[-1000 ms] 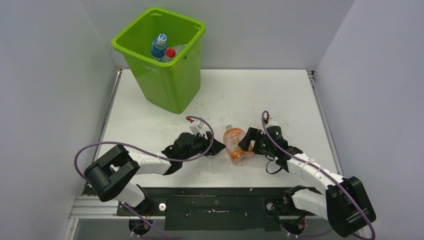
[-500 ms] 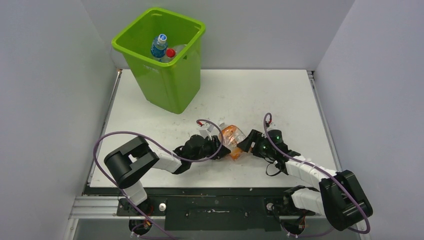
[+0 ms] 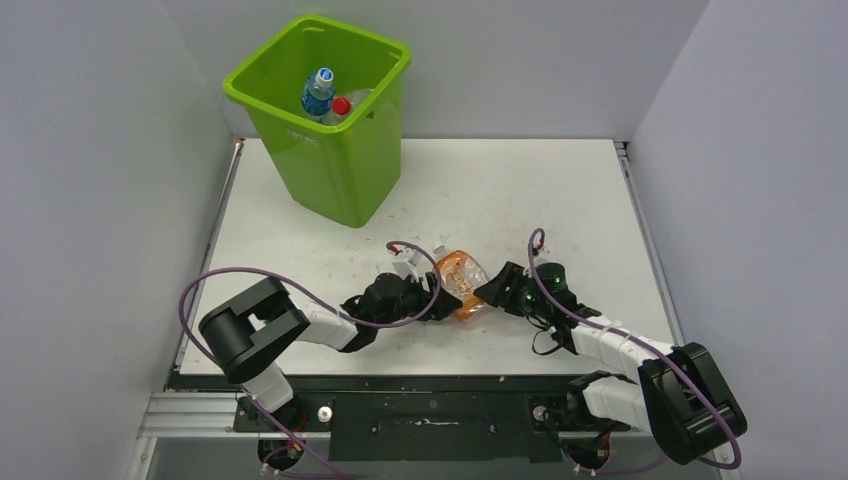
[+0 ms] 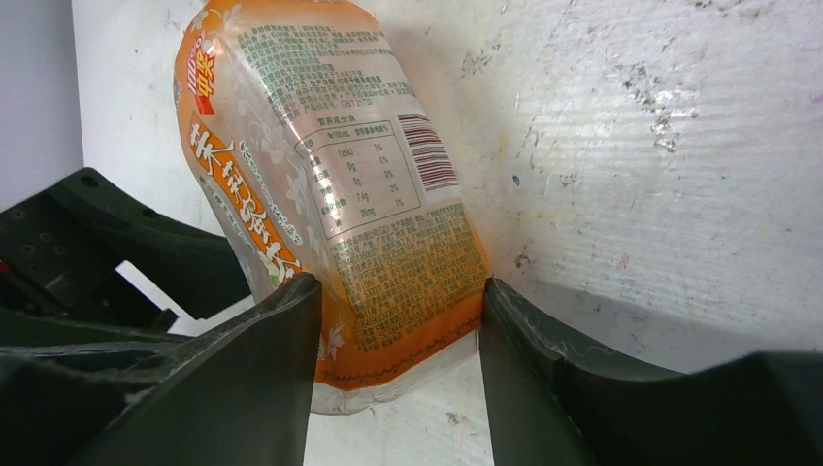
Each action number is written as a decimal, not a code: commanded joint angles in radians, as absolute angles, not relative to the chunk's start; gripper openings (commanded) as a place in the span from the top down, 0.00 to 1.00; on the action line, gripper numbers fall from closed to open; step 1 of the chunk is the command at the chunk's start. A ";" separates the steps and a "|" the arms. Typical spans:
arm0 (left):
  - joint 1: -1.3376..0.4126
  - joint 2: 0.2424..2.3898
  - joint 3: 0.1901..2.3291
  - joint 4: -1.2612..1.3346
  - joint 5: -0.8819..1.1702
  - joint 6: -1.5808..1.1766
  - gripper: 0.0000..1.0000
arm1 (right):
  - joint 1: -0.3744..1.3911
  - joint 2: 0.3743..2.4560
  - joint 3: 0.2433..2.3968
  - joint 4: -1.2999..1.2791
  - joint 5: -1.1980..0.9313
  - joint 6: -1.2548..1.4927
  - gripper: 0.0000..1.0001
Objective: Put the plastic bottles in the bin
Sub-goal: Pick up the plastic bottle at the center of the board.
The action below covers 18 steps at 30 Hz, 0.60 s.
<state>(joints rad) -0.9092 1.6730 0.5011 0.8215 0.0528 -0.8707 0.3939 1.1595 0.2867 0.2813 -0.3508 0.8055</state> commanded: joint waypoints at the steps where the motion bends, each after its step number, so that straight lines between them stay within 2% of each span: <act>1: -0.913 1.532 0.483 0.829 0.012 -0.862 0.35 | 0.402 1.079 0.282 0.247 -0.362 0.771 0.94; 3: -0.909 1.449 0.482 0.769 -0.029 -0.850 0.27 | 0.403 1.039 0.284 0.220 -0.355 0.754 0.95; 6: -0.904 1.336 0.482 0.674 -0.097 -0.832 0.04 | 0.402 0.971 0.283 0.180 -0.356 0.731 0.95; 13: -0.864 1.080 0.489 0.504 -0.258 -0.846 0.04 | 0.403 0.707 0.249 0.191 -0.413 0.688 0.95; 18: -0.812 0.997 0.530 0.465 -0.210 -0.857 0.04 | 0.407 0.560 0.233 0.236 -0.475 0.668 0.95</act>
